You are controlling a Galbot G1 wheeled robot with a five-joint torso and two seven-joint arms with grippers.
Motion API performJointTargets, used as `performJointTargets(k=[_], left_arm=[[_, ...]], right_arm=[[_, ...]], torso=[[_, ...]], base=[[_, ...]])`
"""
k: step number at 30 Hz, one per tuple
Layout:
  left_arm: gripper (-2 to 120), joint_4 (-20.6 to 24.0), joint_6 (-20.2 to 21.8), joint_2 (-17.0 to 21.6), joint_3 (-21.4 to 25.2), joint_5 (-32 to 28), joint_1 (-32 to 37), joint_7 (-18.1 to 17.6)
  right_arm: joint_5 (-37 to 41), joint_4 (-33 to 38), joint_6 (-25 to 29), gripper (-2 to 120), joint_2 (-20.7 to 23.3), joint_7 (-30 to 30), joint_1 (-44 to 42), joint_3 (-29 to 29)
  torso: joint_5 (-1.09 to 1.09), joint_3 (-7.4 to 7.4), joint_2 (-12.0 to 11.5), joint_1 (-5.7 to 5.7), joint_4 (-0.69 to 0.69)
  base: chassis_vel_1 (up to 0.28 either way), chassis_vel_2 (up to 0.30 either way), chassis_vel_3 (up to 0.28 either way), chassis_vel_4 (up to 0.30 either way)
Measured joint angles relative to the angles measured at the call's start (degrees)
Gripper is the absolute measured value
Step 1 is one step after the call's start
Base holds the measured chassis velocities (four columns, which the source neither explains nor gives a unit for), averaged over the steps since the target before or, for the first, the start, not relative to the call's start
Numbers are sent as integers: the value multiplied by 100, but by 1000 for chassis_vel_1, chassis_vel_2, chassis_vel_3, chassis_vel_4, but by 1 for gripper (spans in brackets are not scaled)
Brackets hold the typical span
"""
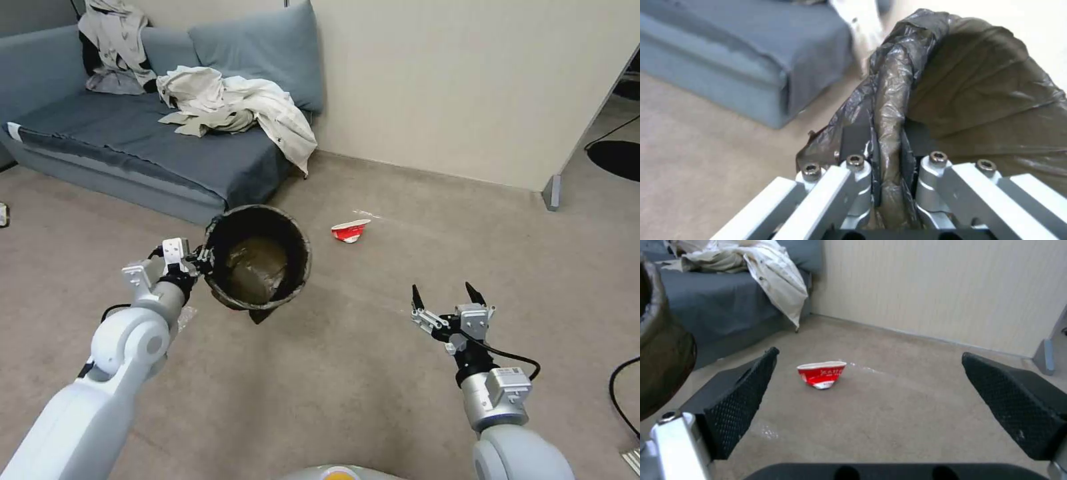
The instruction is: Pick up the trash can from the floor.
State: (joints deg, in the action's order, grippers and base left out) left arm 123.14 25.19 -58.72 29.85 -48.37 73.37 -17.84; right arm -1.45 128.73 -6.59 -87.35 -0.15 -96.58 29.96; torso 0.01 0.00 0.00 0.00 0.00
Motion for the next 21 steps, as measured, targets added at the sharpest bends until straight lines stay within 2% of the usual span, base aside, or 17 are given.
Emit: performJointTargets(k=[1, 5, 9, 21], left_arm=[[7, 0, 0, 0, 0, 0, 0, 0], [7, 620, 19, -101, -62, 102, 286, -21], [7, 882, -11, -171, -7, 164, 571, -10], [7, 1088, -273, -426, 2, 342, 976, 102]], right_arm=[[0, 0, 0, 100, 0, 0, 0, 0], [-4, 72, 15, 100, -34, 4, 6, 39], [-4, 108, 32, 100, -53, 13, -8, 52], [-48, 171, 59, 100, -124, 48, -29, 69]], torso=[[0, 0, 0, 0, 0], [0, 0, 0, 0, -1], [-1, 0, 0, 0, 0], [-1, 0, 0, 0, 0]], base=[[0, 0, 0, 0], [0, 0, 0, 0], [0, 0, 0, 0], [0, 0, 0, 0]])
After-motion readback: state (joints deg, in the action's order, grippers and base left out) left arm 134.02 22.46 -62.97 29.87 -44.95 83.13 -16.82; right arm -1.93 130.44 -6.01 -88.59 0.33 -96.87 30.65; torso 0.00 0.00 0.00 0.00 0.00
